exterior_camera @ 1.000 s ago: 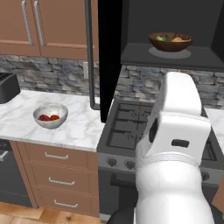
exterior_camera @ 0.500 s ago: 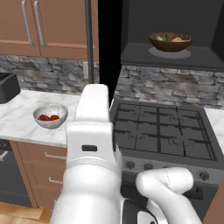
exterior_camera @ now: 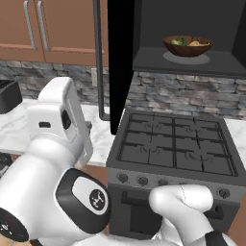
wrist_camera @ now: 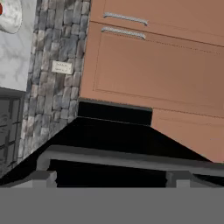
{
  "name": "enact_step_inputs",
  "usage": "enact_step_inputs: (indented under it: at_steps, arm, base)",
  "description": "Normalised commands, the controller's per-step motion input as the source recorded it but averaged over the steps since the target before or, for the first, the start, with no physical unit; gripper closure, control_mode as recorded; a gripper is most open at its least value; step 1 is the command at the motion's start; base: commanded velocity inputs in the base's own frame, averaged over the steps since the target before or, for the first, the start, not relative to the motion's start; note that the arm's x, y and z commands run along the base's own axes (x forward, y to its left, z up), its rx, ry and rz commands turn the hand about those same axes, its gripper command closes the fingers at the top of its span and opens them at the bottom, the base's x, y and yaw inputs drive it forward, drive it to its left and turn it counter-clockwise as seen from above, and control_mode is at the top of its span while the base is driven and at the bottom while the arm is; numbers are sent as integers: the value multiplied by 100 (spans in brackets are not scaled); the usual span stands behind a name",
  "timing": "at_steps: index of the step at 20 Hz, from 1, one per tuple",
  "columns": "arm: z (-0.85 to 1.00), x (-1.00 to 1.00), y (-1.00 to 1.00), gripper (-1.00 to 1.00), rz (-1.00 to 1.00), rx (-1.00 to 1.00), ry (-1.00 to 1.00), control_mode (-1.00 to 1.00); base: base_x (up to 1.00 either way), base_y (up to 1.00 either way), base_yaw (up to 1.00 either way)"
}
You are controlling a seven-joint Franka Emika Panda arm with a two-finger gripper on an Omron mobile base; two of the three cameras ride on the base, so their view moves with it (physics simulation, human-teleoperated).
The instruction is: Place the bowl containing the onion and broccoli in the microwave. Close the microwave door and press the start button to microwave the meal.
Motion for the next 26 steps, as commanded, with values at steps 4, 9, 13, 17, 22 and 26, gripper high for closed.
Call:
enact_step_inputs:
  at_steps: [4,9,13,17,22,26]
  arm:
    - [-22,95,49,-100,-16,-10,9,-100]
    - [-14,91,43,-100,-16,-10,7,-100]
    - [0,72,7,-100,-22,-6,0,-100]
    - [0,57,-9,-100,-28,-3,0,-100]
    - [0,5,-67,-100,-33,0,0,-100]
    - [0,0,-99,-100,-29,0,0,-100]
  base:
    - [0,0,0]
    - [0,0,0]
    - [0,0,0]
    - [0,0,0]
    - [0,0,0]
    - [0,0,0]
